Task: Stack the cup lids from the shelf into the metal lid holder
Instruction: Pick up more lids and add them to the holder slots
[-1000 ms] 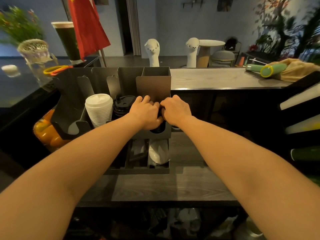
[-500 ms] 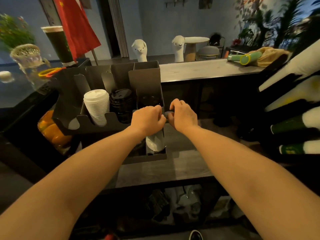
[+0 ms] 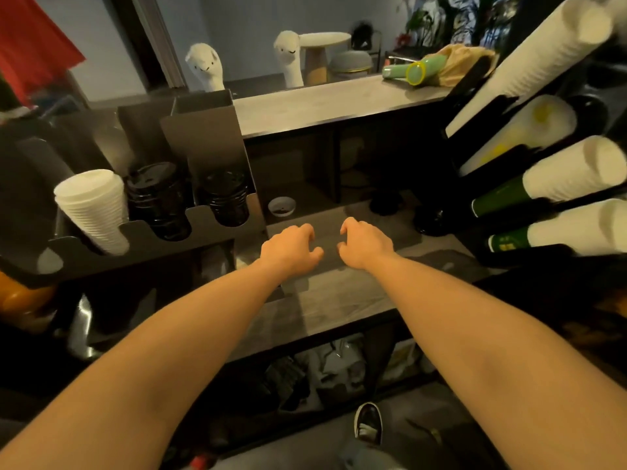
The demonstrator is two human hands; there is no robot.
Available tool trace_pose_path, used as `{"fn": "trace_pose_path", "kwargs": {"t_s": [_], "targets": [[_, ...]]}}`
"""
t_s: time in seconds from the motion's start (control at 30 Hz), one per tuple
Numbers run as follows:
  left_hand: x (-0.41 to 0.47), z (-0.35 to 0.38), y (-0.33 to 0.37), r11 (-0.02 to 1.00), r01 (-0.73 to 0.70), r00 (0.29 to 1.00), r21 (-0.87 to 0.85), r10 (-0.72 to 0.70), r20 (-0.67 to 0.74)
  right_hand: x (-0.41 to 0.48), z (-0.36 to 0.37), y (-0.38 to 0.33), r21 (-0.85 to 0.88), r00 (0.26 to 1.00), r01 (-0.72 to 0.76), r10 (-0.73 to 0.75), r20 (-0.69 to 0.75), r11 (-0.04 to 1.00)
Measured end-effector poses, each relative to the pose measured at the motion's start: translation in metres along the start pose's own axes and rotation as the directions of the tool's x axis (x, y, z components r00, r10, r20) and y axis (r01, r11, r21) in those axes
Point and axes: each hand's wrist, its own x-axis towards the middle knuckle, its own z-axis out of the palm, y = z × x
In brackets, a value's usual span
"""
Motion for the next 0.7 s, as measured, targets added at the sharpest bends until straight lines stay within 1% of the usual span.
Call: {"fn": "trace_pose_path", "kwargs": {"t_s": [0.17,0.23,0.3,0.4,0.47,0.53,0.57,0.63,0.7], "targets": [[0.06,0.02,0.008,0.998,0.065,0.995,-0.024,-0.063,0.072,0.047,0.012,0.029,-0.056,0.995,-0.056,0.06,0.075,0.997],[0.087,0.026,0.006,0.991,0.123,0.988,-0.051,-0.117,0.1,0.065,0.015,0.038,-0.07,0.993,-0.076,0.082,0.083,0.995],[0.124,0.035,0.005,0.977,0.198,0.974,-0.073,-0.188,0.126,0.093,0.019,0.054,-0.085,0.987,-0.125,0.132,0.092,0.989],[0.166,0.05,-0.001,0.952,0.262,0.954,-0.158,-0.231,0.189,0.13,0.025,0.077,-0.107,0.968,-0.2,0.213,0.129,0.974],[0.192,0.064,-0.006,0.935,0.306,0.944,-0.181,-0.274,0.185,0.157,0.028,0.09,-0.056,0.95,-0.268,0.274,0.15,0.962],[0.213,0.076,-0.012,0.92,0.344,0.935,-0.19,-0.315,0.165,0.181,0.032,0.102,0.041,0.943,-0.324,0.32,0.088,0.945],[0.22,0.08,-0.015,0.913,0.361,0.929,-0.192,-0.333,0.162,0.19,0.034,0.108,0.075,0.949,-0.316,0.315,0.028,0.946],[0.234,0.087,-0.022,0.902,0.397,0.912,-0.17,-0.368,0.18,0.209,0.039,0.119,0.054,0.964,-0.258,0.26,-0.052,0.965],[0.244,0.092,-0.03,0.898,0.417,0.901,-0.142,-0.389,0.191,0.224,0.048,0.128,0.043,0.969,-0.236,0.238,-0.067,0.971]]}}
